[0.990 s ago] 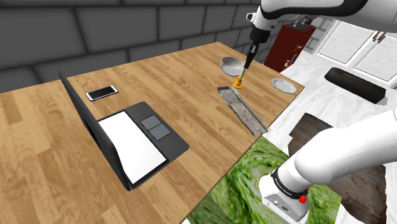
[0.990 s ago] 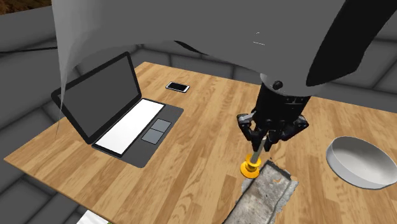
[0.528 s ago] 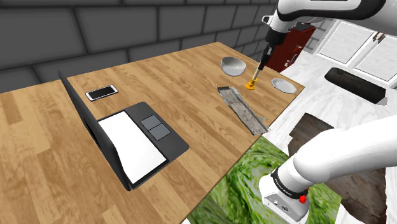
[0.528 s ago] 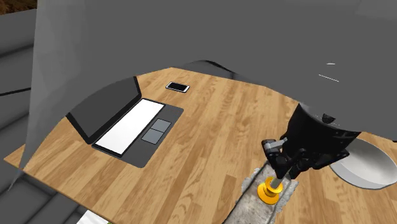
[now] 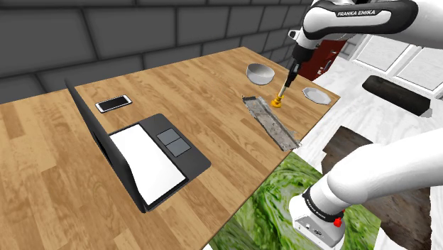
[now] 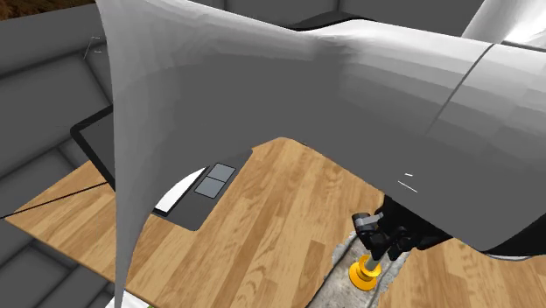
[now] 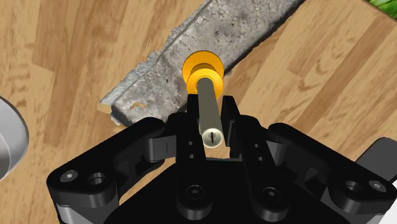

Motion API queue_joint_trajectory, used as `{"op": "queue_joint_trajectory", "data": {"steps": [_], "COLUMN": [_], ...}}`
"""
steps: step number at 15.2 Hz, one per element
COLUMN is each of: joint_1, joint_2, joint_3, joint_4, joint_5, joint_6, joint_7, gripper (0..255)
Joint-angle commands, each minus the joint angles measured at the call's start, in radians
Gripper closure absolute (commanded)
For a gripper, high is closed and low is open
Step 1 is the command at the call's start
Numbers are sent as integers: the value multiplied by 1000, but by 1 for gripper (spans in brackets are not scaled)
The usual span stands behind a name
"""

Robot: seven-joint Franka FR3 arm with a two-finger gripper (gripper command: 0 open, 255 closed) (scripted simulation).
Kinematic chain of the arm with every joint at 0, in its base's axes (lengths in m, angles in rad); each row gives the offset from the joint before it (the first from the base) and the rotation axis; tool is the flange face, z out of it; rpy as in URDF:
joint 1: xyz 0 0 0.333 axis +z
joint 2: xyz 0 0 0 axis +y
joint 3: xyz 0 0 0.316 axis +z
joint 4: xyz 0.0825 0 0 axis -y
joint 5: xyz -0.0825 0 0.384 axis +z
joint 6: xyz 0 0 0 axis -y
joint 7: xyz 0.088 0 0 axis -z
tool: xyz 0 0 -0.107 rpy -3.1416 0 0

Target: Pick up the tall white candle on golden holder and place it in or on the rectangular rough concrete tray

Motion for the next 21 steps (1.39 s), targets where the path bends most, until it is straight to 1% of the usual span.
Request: {"op": "queue_joint_trajectory", "data": {"steps": [1,13,21], "joint_1": [0,-2,-2], "joint_2": [6,51,51], "joint_3": [-2,-17,-17], "joint_4": [-22,-142,-142], "joint_5": [0,-2,-2], "joint_6": [28,193,193], "joint_7": [0,-3,-3], "gripper": [255,255,255]}}
